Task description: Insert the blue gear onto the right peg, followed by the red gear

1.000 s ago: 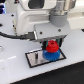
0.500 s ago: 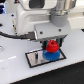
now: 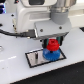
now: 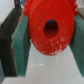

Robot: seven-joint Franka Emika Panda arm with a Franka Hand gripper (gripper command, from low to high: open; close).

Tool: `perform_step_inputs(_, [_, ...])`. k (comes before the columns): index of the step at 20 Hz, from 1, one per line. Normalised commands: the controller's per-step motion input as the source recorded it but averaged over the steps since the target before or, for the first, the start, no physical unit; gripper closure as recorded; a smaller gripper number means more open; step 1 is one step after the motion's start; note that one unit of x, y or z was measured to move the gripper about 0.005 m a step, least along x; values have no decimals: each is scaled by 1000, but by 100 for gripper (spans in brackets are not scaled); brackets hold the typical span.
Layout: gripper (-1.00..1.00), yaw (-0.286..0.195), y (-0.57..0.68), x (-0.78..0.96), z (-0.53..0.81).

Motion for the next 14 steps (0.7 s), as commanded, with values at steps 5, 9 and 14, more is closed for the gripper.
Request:
perform_step_inputs(5, [100, 0, -40, 206, -116])
perform_step_inputs(9, [100, 0, -52, 138, -213])
perform_step_inputs(14, [100, 0, -17, 139, -80])
